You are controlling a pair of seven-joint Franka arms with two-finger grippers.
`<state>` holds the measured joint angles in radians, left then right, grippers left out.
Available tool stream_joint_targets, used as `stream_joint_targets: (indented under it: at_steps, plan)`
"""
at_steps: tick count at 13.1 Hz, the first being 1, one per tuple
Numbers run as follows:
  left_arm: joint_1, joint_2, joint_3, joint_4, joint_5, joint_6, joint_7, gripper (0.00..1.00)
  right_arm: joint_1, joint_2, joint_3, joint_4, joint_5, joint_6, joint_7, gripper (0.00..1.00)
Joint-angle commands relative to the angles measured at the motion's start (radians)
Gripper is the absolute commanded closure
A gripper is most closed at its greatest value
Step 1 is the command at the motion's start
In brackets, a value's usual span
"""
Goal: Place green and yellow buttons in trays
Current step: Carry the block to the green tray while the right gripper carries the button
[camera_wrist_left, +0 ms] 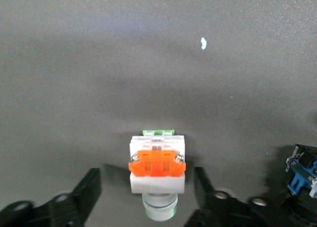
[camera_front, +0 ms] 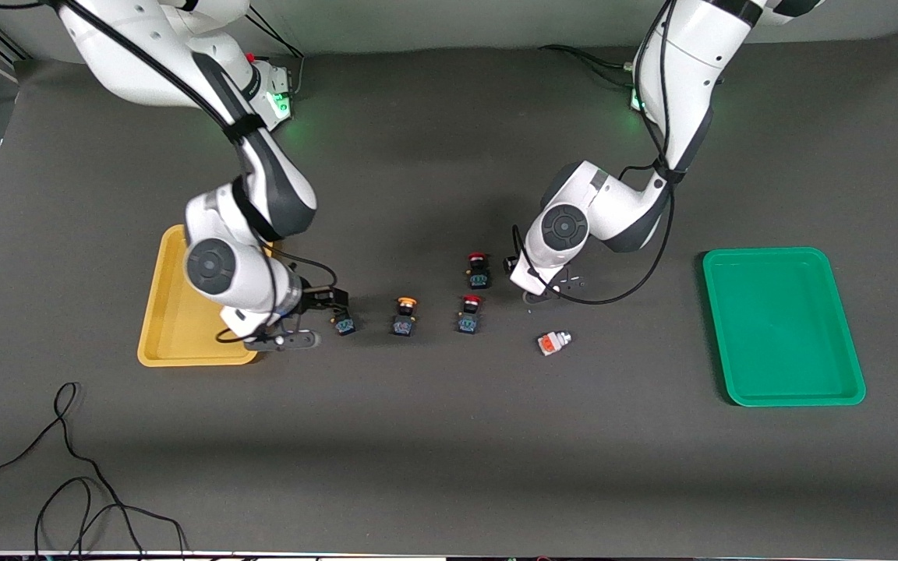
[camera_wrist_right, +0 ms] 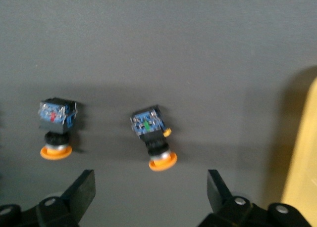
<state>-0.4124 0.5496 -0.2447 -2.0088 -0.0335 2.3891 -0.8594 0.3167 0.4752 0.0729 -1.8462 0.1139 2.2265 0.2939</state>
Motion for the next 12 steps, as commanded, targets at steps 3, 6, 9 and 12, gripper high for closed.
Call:
stream_joint_targets:
  at_steps: [3, 6, 9, 12]
  plan:
    - [-0.002, -0.007, -0.001, -0.002, 0.024, 0.018, -0.052, 0.69, 0.018, 0.1, -0.01, 0.008, 0.007, 0.125, 0.016, 0.0]
    - [0.027, -0.078, -0.002, -0.001, 0.024, -0.033, -0.052, 0.7, 0.041, 0.137, -0.013, 0.008, 0.0, 0.137, 0.016, 0.0]
    - [0.066, -0.282, -0.004, 0.019, 0.021, -0.242, -0.05, 0.73, 0.05, 0.158, -0.015, 0.007, 0.0, 0.143, 0.016, 0.0]
    - [0.116, -0.433, -0.005, 0.083, 0.011, -0.482, -0.006, 0.72, 0.058, 0.163, -0.021, 0.004, 0.0, 0.148, 0.019, 0.46]
